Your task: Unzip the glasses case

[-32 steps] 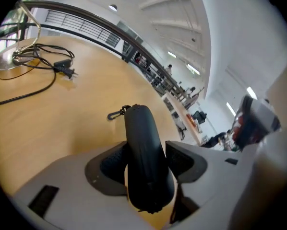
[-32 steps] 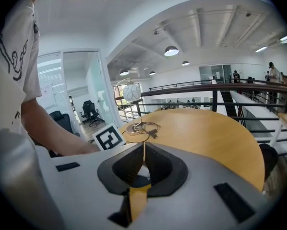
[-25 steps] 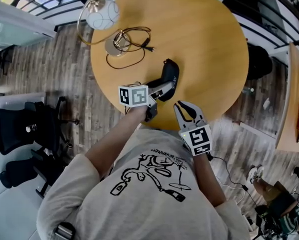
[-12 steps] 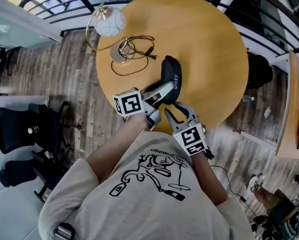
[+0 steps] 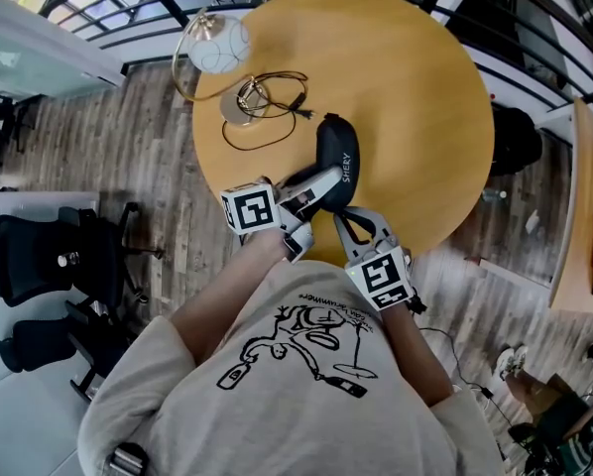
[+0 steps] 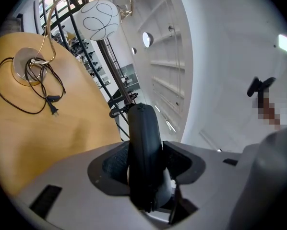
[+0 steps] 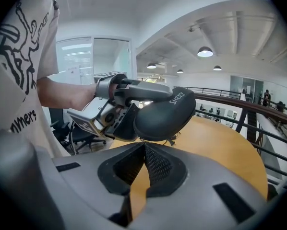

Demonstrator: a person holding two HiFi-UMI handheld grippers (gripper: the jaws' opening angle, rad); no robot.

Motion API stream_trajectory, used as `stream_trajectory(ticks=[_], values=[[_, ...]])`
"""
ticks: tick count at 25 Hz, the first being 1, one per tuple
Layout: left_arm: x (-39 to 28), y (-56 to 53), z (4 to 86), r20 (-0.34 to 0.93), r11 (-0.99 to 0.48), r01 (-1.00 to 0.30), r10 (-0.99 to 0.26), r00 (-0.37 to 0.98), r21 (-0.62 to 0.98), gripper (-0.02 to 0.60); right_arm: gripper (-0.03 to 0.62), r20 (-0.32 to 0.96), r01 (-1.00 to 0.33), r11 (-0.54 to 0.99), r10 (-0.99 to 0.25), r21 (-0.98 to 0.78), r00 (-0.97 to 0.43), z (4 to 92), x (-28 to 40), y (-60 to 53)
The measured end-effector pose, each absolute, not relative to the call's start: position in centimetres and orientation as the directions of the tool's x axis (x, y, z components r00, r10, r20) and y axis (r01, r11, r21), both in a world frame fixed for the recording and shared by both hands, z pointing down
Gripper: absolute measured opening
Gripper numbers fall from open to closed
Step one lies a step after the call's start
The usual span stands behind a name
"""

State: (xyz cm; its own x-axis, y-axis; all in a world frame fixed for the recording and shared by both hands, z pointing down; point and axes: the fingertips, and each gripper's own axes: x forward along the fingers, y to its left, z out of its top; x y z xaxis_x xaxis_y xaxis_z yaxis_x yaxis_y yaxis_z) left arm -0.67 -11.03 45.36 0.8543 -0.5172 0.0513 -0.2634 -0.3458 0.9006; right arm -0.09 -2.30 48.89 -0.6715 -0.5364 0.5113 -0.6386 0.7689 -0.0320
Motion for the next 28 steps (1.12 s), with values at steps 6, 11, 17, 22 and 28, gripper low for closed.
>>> stream_trajectory(ticks=[6,11,17,22,28], values=[[-1.1,-10.3,45.5,0.055,-0.348,-0.250,-0.485,0.873,0.904,0.209,0.023,0.541,-0.646,0.763,-0.550,0.018,-0.636,49.6,0.4,-2.0],[-1.2,-9.5,45.9,0.064,-0.335,-0.238,-0.456,0.888,0.912,0.209,0.022,0.556,-0.659,0.750,-0.575,0.064,-0.600,49.6,1.4,-2.5],[-1.2,-8.5,46.3,0.067,-0.306,-0.211,-0.422,0.904,0.928,0.209,0.023,0.558,-0.647,0.751,-0.595,0.131,-0.578,49.4,1.8,-2.7],[-1.8,-8.2,46.3,0.099,-0.367,-0.250,-0.382,0.919,0.896,0.209,0.023,0.560,-0.629,0.757,-0.603,0.178,-0.568,49.0,1.8,-2.8],[-1.4,-7.0,46.0,0.085,-0.358,-0.210,-0.334,0.939,0.910,0.209,0.023,0.575,-0.597,0.767,-0.604,0.233,-0.551,49.0,2.1,-3.1]])
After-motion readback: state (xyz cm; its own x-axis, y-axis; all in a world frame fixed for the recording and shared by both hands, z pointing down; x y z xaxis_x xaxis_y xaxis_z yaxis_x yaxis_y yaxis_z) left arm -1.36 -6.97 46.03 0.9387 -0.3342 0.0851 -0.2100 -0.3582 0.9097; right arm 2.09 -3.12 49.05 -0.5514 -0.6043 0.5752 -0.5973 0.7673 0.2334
